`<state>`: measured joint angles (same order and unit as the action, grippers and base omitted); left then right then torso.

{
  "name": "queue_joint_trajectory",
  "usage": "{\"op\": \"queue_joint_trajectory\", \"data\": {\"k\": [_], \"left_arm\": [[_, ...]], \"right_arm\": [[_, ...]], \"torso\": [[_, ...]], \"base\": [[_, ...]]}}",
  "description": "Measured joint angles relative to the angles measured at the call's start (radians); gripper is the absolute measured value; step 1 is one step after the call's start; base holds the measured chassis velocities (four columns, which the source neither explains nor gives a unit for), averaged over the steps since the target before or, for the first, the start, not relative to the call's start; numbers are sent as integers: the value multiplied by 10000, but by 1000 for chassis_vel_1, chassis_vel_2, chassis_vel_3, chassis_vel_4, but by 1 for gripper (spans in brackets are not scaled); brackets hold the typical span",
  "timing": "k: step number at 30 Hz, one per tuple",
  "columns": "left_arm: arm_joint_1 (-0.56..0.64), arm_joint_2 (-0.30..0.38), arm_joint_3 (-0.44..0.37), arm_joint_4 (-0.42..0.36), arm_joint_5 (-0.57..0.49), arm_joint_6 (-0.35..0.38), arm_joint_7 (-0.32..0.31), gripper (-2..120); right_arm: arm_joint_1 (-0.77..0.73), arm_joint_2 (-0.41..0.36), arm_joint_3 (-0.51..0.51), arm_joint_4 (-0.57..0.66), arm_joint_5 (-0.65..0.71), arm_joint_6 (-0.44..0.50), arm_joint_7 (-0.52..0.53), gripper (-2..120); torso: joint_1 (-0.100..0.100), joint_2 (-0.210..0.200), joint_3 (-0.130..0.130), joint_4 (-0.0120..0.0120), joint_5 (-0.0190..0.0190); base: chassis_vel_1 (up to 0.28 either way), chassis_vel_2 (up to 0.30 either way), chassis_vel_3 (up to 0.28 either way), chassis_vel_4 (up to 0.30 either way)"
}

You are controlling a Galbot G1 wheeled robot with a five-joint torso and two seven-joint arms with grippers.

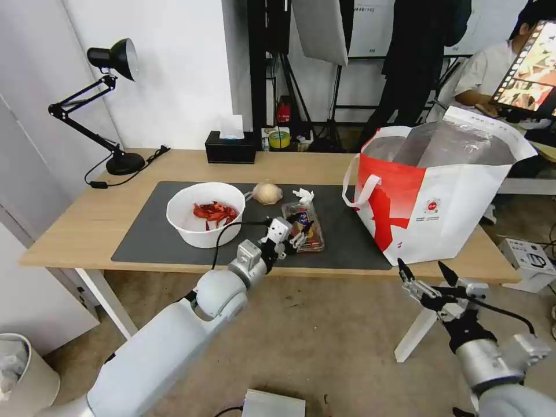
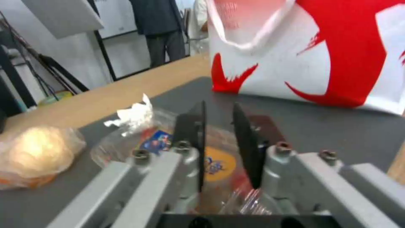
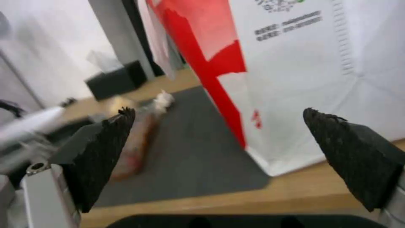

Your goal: Pick up the trash from the table and place it into the takeout bag.

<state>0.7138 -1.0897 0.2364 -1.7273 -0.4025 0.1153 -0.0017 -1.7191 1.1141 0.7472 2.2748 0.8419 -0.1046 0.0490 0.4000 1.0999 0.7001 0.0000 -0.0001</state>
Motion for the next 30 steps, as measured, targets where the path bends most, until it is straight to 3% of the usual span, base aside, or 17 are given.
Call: {"op": "queue_joint_trajectory", "data": {"k": [5, 20, 30], "left_arm": [[-37, -138, 0, 226, -87, -109, 6, 0], [-355, -535, 217, 1164, 135, -201, -59, 0], [-445, -519, 205, 1603, 305, -202, -88, 0]], "right_arm": [[371, -430, -218, -109, 1550, -179, 0, 100], [2103, -1603, -813, -601, 5038, -873, 418, 100], [4653, -2180, -2135, -1844, 6577, -1328, 1282, 100]], "torso": [[0, 1, 0, 0, 2], [0, 0, 0, -1, 2], [0, 0, 0, 0, 1]], "base": [[0, 0, 0, 0], [0, 0, 0, 0], [0, 0, 0, 0]]}}
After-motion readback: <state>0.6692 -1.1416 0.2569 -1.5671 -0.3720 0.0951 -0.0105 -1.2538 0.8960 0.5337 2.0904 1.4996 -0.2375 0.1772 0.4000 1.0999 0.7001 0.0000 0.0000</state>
